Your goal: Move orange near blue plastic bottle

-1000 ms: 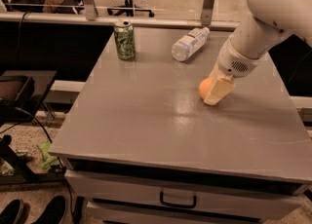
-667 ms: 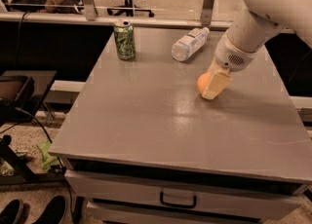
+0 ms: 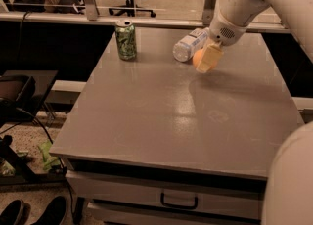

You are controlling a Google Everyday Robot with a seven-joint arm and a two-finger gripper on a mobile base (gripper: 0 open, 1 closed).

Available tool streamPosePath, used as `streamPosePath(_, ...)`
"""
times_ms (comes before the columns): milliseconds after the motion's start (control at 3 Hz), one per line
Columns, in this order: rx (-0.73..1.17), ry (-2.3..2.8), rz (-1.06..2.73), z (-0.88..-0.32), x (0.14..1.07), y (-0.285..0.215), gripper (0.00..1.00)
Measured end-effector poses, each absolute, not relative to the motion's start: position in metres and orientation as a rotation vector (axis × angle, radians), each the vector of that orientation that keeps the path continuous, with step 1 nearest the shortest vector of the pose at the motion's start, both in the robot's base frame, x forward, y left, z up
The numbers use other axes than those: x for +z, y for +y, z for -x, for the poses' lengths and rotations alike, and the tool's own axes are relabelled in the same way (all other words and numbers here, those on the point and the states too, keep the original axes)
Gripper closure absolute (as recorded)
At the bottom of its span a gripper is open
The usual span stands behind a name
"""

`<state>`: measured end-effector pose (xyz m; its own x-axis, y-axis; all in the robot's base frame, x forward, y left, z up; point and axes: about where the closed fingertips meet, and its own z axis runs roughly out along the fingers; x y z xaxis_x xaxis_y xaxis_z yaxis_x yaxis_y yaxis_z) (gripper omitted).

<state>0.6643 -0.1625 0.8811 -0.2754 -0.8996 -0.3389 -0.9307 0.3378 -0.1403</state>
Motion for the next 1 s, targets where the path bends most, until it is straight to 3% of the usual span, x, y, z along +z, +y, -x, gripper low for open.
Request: streamPosePath(1000, 0.121, 2.299, 1.468, -0.716, 0.869, -0.183, 1.0)
